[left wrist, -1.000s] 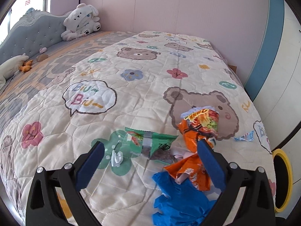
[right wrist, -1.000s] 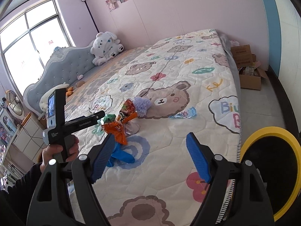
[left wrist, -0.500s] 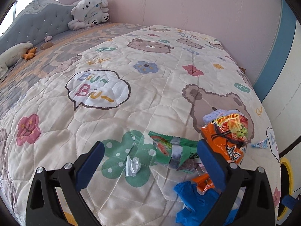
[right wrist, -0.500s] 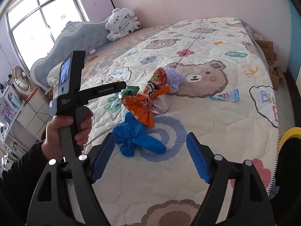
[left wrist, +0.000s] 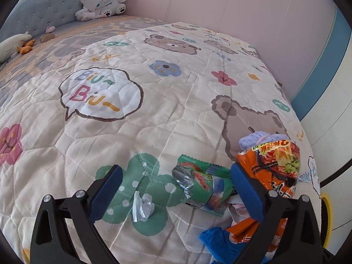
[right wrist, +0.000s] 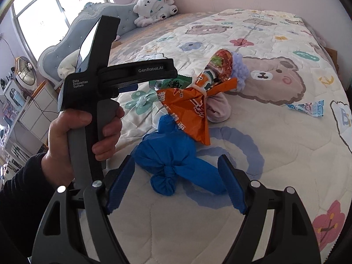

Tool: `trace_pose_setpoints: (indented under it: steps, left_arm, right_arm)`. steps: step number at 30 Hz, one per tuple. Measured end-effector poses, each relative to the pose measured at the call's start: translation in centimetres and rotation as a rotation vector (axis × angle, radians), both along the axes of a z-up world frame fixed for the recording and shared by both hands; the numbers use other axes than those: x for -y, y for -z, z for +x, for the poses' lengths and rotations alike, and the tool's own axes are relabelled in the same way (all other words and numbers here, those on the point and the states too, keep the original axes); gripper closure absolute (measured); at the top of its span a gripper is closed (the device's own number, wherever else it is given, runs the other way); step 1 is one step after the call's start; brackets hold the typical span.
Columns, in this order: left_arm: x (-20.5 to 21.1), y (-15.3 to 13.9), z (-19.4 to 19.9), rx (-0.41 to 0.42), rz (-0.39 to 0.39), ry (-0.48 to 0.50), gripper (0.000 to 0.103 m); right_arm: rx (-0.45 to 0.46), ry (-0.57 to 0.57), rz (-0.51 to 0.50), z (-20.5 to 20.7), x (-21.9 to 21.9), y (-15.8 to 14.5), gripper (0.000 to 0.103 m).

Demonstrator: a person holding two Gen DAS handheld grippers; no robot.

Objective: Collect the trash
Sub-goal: 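Grasp the green snack wrapper with left tool while right tool grasps blue glove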

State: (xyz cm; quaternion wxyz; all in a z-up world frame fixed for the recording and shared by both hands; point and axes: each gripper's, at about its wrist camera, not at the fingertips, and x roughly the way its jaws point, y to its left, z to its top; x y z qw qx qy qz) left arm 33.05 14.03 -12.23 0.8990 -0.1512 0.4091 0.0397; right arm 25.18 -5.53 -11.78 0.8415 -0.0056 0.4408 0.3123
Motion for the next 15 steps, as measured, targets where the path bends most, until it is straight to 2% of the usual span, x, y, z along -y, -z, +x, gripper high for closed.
trace_pose_setpoints:
  steps: [6, 8, 10, 13, 15]
  left_arm:
    - [0.5, 0.5, 0.6, 0.002, -0.04, 0.047, 0.026]
    - [0.8, 0.5, 0.8, 0.005, -0.063, 0.071, 0.038]
    - [1.3, 0.5, 1.1, 0.004, -0.07, 0.104, 0.045]
    - [2.0, 0.8, 1.6, -0.007, -0.075, 0.132, 0.055]
    - [2.2, 1.0, 1.9, -0.012, -0.099, 0.146, 0.063]
  right_arm:
    - [-0.03, -0.023, -0.02, 0.9, -1.4, 1.4, 0.034]
    - [-0.039, -0.028, -0.019, 1.1, -1.6, 1.7, 0.036]
    - [-0.04, -0.035, -0.019, 1.3, -1.8, 1.9, 0.039]
    - [-0.049, -0.044, -0.021, 1.6, -2.1, 2.4, 0.045]
    - [-0.053, -0.05, -0.019, 1.7, -2.2, 2.6, 0.053]
